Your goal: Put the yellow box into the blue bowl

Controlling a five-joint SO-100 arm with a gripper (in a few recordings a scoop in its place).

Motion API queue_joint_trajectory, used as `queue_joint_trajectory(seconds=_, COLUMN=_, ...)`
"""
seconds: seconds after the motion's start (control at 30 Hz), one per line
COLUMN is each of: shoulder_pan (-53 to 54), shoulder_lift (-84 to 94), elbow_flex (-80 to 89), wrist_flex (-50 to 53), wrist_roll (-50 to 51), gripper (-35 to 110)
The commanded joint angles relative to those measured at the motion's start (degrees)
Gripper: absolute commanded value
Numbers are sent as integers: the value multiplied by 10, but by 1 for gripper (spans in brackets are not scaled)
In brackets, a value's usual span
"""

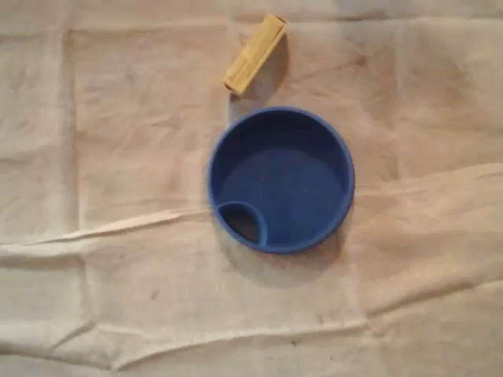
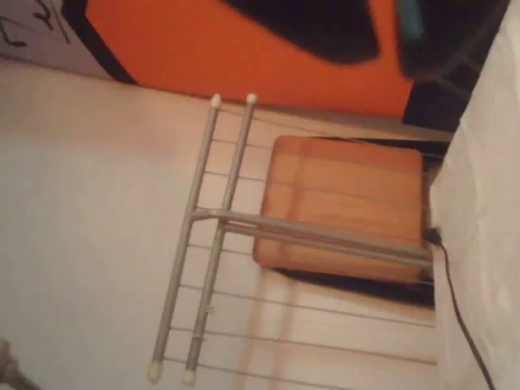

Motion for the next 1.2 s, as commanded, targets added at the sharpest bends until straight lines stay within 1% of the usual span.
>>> queue_joint_trajectory(seconds=0.0, shoulder_pan=3, shoulder_lift=-3, elbow_flex=-4, wrist_flex=-1, wrist_roll=-4, gripper=0)
queue_joint_trajectory(seconds=1.17, shoulder_pan=-3, shoulder_lift=-3, elbow_flex=-4, wrist_flex=-1, wrist_roll=-6, gripper=0)
